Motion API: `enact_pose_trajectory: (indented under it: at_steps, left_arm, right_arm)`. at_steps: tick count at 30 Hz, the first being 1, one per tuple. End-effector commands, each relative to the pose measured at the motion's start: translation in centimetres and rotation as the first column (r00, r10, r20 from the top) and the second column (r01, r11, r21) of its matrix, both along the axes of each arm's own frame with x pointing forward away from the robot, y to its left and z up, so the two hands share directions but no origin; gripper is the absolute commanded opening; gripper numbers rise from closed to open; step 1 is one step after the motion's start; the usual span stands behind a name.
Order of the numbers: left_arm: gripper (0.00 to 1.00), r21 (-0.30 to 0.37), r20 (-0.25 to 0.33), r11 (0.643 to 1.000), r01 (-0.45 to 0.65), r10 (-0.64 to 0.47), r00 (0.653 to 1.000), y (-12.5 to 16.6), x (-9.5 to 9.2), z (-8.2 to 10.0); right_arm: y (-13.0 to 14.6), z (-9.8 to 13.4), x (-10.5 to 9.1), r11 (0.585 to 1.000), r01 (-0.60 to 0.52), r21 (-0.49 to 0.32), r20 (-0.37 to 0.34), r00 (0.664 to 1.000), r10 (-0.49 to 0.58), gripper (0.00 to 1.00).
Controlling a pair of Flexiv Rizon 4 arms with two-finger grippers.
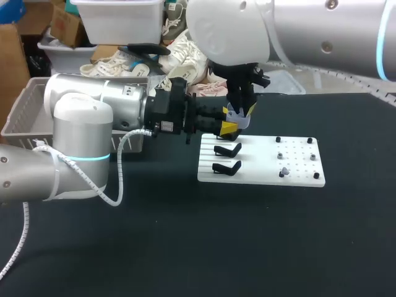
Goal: Pick up each earbud case from the left stands, insert the matching earbuds, close the lid, and place the case in the box.
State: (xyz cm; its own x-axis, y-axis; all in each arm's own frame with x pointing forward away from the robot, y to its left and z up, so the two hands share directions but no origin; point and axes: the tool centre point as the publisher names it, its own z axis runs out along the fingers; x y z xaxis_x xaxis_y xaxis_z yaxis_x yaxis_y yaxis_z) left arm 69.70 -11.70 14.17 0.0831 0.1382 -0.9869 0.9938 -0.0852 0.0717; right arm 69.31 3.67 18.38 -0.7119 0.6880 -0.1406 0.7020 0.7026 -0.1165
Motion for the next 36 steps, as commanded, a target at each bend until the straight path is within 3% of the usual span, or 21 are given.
enact_pose_trajectory:
  at_steps: [1, 9, 14, 17, 22, 24, 32, 36]
  left_arm:
    - [0.00, -0.002, 0.001, 1.000, 0.002, -0.002, 1.000, -0.1, 0.0, 0.0]
    - [0.00, -0.002, 0.001, 1.000, 0.002, -0.002, 1.000, -0.1, 0.0, 0.0]
    - [0.00, -0.002, 0.001, 1.000, 0.002, -0.002, 1.000, -0.1, 0.0, 0.0]
    - [0.00, -0.002, 0.001, 1.000, 0.002, -0.002, 1.000, -0.1, 0.0, 0.0]
    - [0.00, -0.002, 0.001, 1.000, 0.002, -0.002, 1.000, -0.1, 0.0, 0.0]
    - [0.00, -0.002, 0.001, 1.000, 0.002, -0.002, 1.000, -0.1, 0.0, 0.0]
    - [0.00, -0.002, 0.001, 1.000, 0.002, -0.002, 1.000, -0.1, 0.0, 0.0]
    - [0.00, -0.002, 0.001, 1.000, 0.002, -0.002, 1.000, -0.1, 0.0, 0.0]
  right_arm:
    - [0.1, 0.0, 0.0, 1.000, 0.006, 0.004, 0.003, 1.000, -0.006, 0.25]
    - [-1.1, 2.5, -1.6, 0.996, 0.058, 0.071, 0.050, 0.997, -0.061, 0.35]
    - [-3.1, 4.1, -3.3, 0.980, 0.089, 0.178, 0.078, 0.992, -0.104, 0.37]
    - [-4.4, 4.0, -3.6, 0.974, 0.049, 0.223, 0.113, 0.991, -0.076, 0.41]
    - [-6.1, 3.6, -4.0, 0.950, -0.136, 0.282, 0.203, 0.976, 0.079, 0.49]
    - [-6.5, 3.5, -4.0, 0.939, -0.185, 0.291, 0.221, 0.968, 0.122, 0.61]
    - [-7.7, 3.1, -5.1, 0.902, -0.332, 0.275, 0.289, 0.924, 0.252, 0.52]
    - [-8.8, 2.0, -5.8, 0.891, -0.373, 0.259, 0.300, 0.908, 0.293, 0.58]
